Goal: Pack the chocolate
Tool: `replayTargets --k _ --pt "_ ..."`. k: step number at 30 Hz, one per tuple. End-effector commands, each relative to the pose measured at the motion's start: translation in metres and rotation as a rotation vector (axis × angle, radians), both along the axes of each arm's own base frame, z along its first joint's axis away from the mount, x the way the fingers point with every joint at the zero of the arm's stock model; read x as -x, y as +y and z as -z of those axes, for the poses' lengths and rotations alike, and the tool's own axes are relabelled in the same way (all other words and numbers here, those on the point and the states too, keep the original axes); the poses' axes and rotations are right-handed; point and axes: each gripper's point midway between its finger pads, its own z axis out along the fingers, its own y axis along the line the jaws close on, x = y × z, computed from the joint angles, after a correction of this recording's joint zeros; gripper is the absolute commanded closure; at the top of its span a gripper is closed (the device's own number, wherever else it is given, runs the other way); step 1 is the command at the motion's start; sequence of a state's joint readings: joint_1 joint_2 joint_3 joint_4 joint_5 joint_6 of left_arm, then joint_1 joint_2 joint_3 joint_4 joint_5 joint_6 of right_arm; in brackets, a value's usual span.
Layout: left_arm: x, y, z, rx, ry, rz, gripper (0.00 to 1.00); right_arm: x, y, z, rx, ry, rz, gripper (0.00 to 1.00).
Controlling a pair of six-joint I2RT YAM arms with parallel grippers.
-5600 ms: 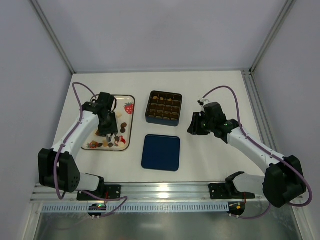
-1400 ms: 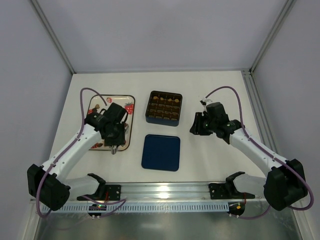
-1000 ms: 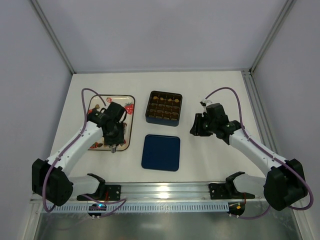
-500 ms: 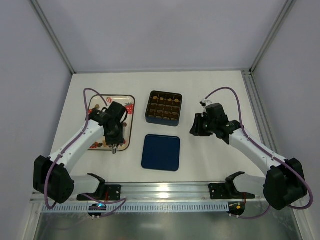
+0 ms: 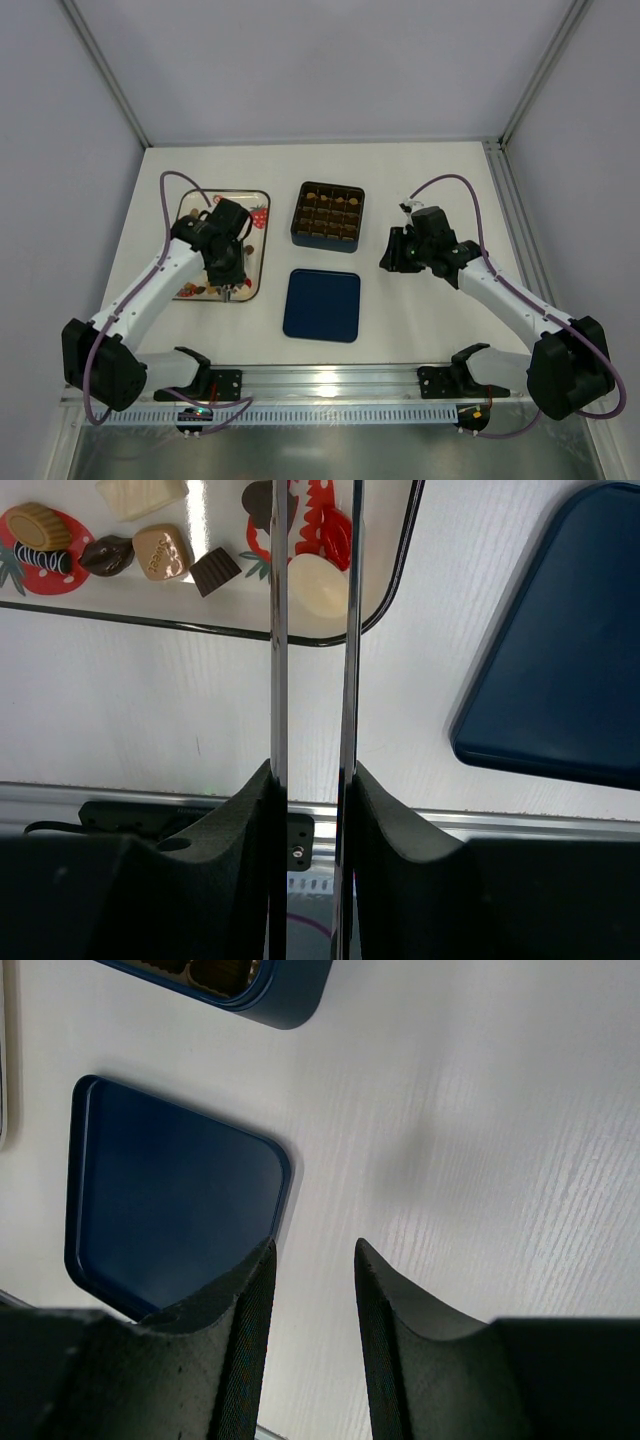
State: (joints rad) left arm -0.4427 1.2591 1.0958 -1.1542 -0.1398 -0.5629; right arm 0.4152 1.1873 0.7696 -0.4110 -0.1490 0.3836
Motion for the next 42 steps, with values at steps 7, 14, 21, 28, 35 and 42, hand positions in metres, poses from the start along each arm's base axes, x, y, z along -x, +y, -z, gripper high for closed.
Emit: replayTargets --k 7,14,21,28,35,42 --pt "-0.009 0.002 -0.028 0.011 -0.073 0.003 0.74 -0.010 0.007 -0.011 -0.023 -0.045 -0.006 0.60" --pt "-0.036 -0.018 -0.057 0.071 -0.132 0.023 0.75 -0.011 0.007 -0.013 -0.026 -0.047 -0.005 0.60" --pt "-0.082 -0.058 -0.081 0.113 -0.181 0.088 0.76 -0.012 0.006 -0.015 -0.019 -0.051 0.000 0.60" --pt "-0.130 -0.120 -0.080 0.140 -0.188 0.173 0.75 -0.013 0.004 -0.017 -0.006 -0.055 0.009 0.60" --pt "-0.161 -0.152 -0.060 0.139 -0.166 0.199 0.75 -0.013 0.001 -0.018 0.004 -0.057 0.012 0.60" --pt "-0.167 -0.155 -0.044 0.119 -0.144 0.194 0.74 -0.012 -0.001 -0.019 0.014 -0.064 0.017 0.60"
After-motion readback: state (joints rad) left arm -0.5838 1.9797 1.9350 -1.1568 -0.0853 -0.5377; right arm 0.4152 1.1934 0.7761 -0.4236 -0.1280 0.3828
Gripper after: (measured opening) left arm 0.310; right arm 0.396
